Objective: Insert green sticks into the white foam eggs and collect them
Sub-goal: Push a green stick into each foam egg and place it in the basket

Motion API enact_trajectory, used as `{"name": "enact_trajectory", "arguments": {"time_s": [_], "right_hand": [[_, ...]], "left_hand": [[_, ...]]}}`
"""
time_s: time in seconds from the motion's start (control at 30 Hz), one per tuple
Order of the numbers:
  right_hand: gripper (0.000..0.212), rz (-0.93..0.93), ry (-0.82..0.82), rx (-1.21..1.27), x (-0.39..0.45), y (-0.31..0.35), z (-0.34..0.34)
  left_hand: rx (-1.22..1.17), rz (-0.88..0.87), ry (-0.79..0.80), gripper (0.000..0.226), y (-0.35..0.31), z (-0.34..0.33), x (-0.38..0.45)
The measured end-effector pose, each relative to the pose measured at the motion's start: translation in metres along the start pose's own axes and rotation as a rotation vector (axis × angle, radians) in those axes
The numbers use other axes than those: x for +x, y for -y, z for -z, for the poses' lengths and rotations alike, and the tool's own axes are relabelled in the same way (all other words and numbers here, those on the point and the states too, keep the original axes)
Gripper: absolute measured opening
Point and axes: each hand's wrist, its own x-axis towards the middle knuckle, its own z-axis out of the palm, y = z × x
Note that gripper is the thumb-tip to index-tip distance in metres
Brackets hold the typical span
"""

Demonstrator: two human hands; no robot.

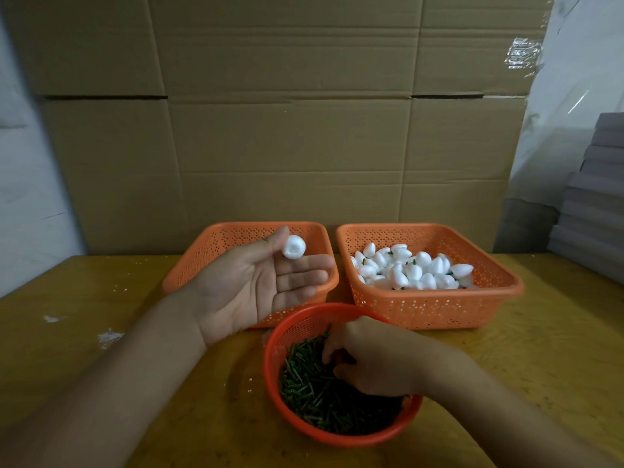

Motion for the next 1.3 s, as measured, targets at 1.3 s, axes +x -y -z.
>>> {"name": "enact_trajectory", "arguments": {"time_s": [1.3], "right_hand": [[0.018,-0.008,-0.719,0.999,-0.012,0.026,0.041]], "left_hand": [[0.232,-0.159,-0.111,0.032,0.003,0.007,0.000]]}}
